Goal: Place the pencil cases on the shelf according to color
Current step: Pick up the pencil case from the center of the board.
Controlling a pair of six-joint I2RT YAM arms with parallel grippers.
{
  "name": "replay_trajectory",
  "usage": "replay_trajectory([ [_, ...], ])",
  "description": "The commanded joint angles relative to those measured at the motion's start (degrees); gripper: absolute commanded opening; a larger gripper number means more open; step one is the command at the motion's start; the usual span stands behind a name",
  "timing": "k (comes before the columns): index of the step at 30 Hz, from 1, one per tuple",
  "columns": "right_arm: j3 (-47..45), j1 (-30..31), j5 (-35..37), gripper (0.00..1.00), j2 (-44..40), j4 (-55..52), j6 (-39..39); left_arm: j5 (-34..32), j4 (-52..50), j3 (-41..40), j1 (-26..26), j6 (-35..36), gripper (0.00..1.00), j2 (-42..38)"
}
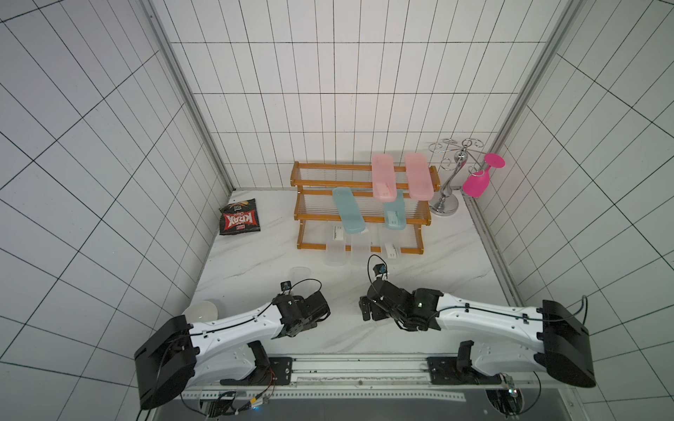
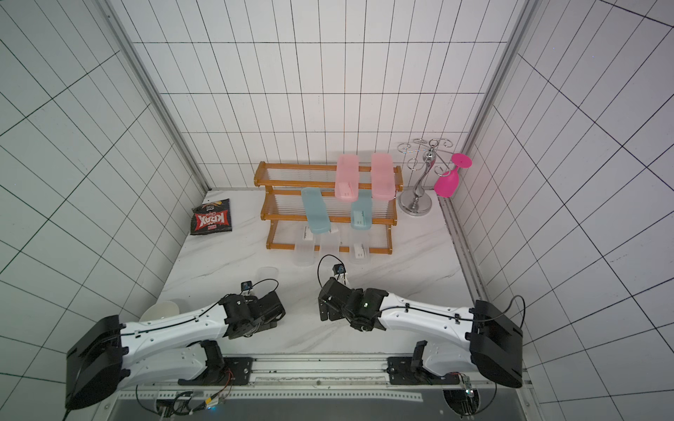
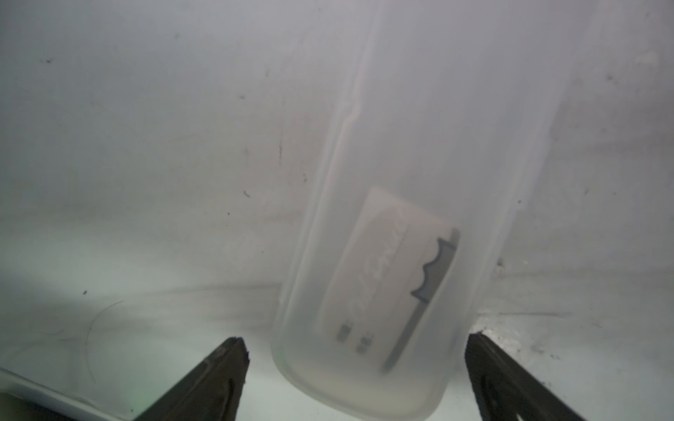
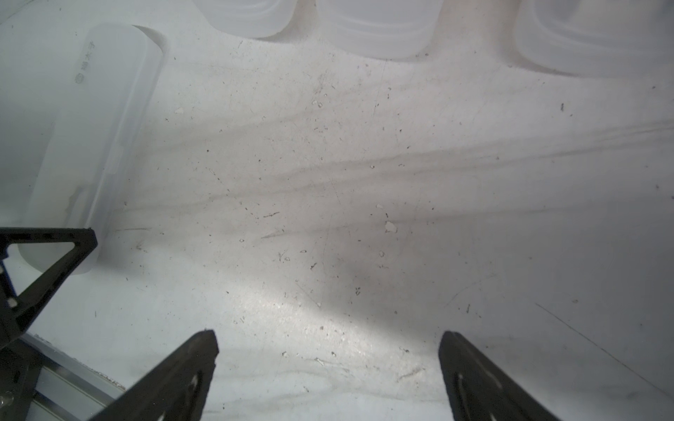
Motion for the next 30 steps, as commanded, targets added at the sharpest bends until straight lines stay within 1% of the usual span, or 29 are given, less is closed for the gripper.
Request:
replay_trajectory([
  [1,-0.51,0.26,1.42,0.99,-0.28,-1.51,0.36,3.15,5.68,-2.22,-1.07,0.88,0.97,-0.56],
  [5,-0.82,0.28,2.2,0.99,-0.98,-1.56,0.24,2.69,7.08,-2.28,-1.28,1.1,0.98,1.79],
  [10,-0.92,0.28,2.88,0.99,-1.81,-2.04,-0.39,2.52,6.5,-0.57,-1.28,0.56,0.98,5.85],
  [13,-1.45,0.23,3.23,0.99,-2.58,-1.99,-0.5,2.48,6.34,-0.12,-1.33,0.1,0.97,6.99],
  [14,-1.54,0.25,3.27,0.99,-2.85,-2.08,-0.56,2.46,6.47,-0.06,-1.28,0.15,0.95,7.04],
  [16,-1.79,0.21,3.36,0.99,-3.55,-2.42,-0.56,2.29,6.31,0.08,-1.29,0.09,0.83,7.09],
  [20,-2.68,0.22,4.25,0.99,-5.19,-3.31,-0.53,1.4,4.78,1.2,-1.28,-0.02,0.64,6.42],
  [24,-2.79,0.25,5.2,0.99,-6.99,-4.97,-0.43,-1.97,1.63,3.57,-1.32,0.16,0.59,5.96],
  [30,-2.0,0.22,6.63,0.99,-9.69,-7.62,-0.89,-6.55,-4.78,9.39,-1.28,0.58,0.58,4.95],
])
